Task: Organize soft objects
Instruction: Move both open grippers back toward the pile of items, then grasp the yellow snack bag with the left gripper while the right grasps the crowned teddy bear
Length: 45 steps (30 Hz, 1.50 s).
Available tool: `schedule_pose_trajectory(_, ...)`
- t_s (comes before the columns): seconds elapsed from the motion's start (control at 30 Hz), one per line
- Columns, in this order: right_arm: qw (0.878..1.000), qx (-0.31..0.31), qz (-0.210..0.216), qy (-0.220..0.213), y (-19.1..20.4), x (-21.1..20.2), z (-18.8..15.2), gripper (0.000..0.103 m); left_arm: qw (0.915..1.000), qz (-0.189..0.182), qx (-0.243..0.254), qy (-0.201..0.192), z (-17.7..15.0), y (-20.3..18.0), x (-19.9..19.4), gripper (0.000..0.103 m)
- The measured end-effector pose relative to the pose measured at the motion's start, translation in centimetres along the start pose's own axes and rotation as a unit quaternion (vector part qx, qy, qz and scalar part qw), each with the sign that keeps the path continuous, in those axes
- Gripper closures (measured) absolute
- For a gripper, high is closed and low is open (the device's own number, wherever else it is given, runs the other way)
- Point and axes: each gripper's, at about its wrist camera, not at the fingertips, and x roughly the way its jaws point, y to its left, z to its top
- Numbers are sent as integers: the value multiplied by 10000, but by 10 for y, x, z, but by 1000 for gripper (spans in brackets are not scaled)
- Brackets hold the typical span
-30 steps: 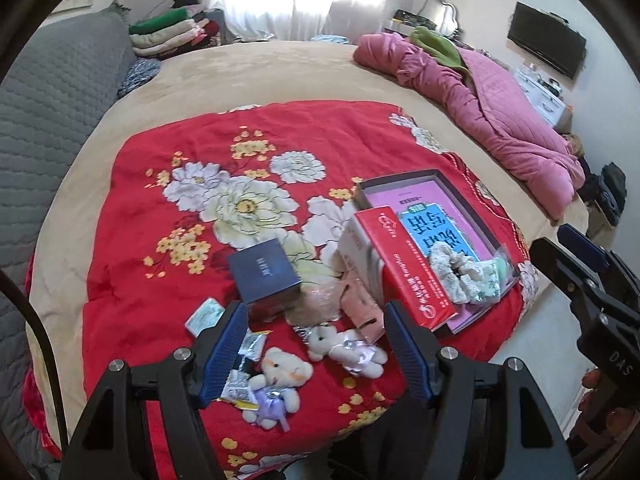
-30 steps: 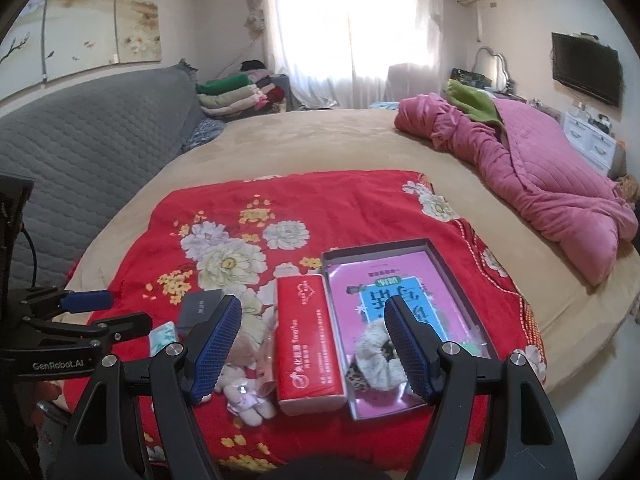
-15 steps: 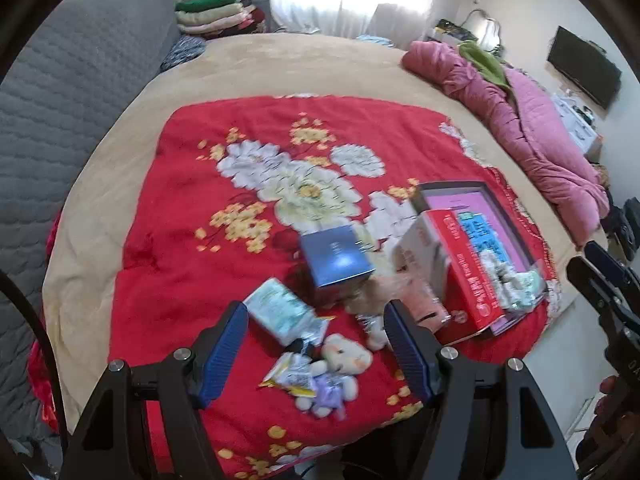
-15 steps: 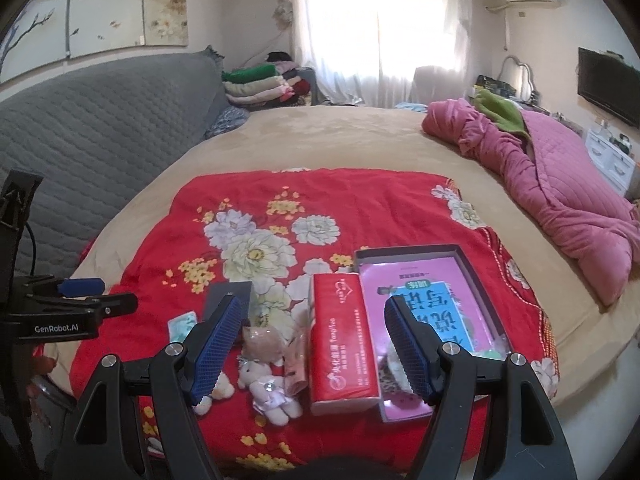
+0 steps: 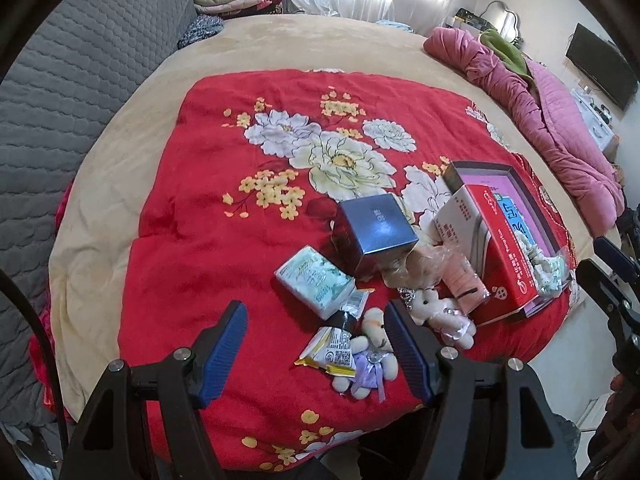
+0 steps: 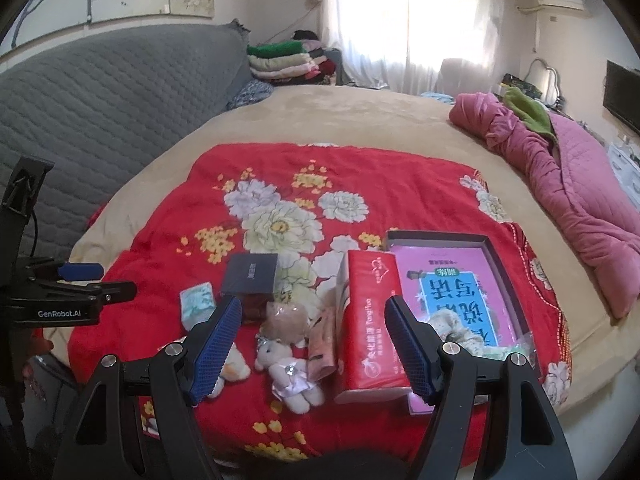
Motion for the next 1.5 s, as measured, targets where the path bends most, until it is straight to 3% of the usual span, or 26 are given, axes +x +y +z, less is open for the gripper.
schedule_pose_trajectory(1.03,9946,-575,75,866,25,66,-48,28,9981,135,150,584,-37,-2,56,33)
schedule_pose_trajectory(1.5,9798,-1475,-82,1349,47,108,-76,28,9946,86,-25,1035,-48,9,96,33)
